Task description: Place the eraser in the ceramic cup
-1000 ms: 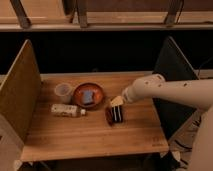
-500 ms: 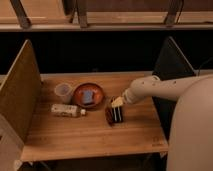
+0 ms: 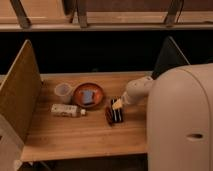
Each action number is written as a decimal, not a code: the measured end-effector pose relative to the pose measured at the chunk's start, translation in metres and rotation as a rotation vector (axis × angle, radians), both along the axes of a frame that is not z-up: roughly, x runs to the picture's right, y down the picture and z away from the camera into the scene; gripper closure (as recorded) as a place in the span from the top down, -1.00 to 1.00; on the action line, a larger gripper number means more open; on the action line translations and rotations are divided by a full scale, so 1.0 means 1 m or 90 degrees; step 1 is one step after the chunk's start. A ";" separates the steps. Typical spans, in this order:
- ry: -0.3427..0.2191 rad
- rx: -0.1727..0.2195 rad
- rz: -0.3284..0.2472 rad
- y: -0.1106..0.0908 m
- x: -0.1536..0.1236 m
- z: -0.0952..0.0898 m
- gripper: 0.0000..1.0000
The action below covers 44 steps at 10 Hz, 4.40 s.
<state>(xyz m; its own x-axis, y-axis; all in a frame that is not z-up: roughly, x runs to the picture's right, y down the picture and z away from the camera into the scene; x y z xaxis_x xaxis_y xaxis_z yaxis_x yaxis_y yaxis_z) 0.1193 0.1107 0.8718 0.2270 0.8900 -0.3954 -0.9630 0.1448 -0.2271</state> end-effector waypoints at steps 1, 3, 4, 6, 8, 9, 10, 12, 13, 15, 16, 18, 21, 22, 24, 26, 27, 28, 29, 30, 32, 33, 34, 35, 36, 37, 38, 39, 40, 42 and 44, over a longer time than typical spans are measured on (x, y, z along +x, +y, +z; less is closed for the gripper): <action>0.012 -0.011 0.000 0.003 0.000 0.009 0.60; 0.026 -0.015 -0.004 0.003 0.002 0.017 0.60; 0.026 -0.015 -0.003 0.003 0.002 0.017 0.60; 0.027 -0.015 -0.002 0.003 0.003 0.017 0.60; 0.027 -0.013 -0.001 0.001 0.002 0.018 0.60; 0.031 -0.012 0.004 -0.003 0.004 0.020 0.60; 0.035 -0.011 0.008 -0.006 0.004 0.023 0.60; 0.043 -0.014 0.012 -0.008 0.006 0.028 0.60; 0.048 -0.016 0.009 -0.006 0.006 0.031 0.60; 0.049 -0.032 -0.001 0.004 -0.003 0.040 0.60; 0.048 -0.047 -0.006 0.014 -0.010 0.046 0.60; 0.044 -0.072 -0.022 0.028 -0.025 0.058 0.57; 0.047 -0.079 -0.040 0.030 -0.030 0.066 0.02; 0.047 -0.072 -0.044 0.026 -0.031 0.067 -0.19; 0.044 -0.056 -0.041 0.016 -0.035 0.063 -0.59; 0.042 -0.049 -0.043 0.013 -0.035 0.056 -0.93; 0.038 -0.040 -0.042 0.008 -0.038 0.052 -1.00; 0.035 -0.027 -0.043 0.003 -0.039 0.048 -1.00; 0.037 -0.010 -0.043 -0.004 -0.037 0.046 -1.00; 0.037 0.025 -0.043 -0.020 -0.034 0.043 -1.00; 0.014 0.127 -0.042 -0.067 -0.036 0.026 -1.00; -0.018 0.182 -0.047 -0.091 -0.044 0.010 -1.00; -0.063 0.246 -0.061 -0.117 -0.058 -0.014 -1.00; -0.090 0.281 -0.071 -0.130 -0.068 -0.030 -1.00; -0.129 0.321 -0.091 -0.145 -0.084 -0.049 -1.00; -0.166 0.354 -0.117 -0.154 -0.101 -0.066 -1.00; -0.214 0.384 -0.154 -0.156 -0.125 -0.084 -1.00; -0.249 0.396 -0.183 -0.150 -0.145 -0.095 -1.00; -0.271 0.403 -0.200 -0.147 -0.158 -0.102 -1.00; -0.269 0.403 -0.199 -0.147 -0.155 -0.102 -1.00; -0.266 0.404 -0.205 -0.147 -0.152 -0.100 -1.00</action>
<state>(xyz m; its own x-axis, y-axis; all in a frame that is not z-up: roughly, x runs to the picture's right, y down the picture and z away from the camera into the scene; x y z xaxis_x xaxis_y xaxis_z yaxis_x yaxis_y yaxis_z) -0.0331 -0.0362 0.7722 0.5266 0.7819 0.3337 -0.7068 0.6208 -0.3391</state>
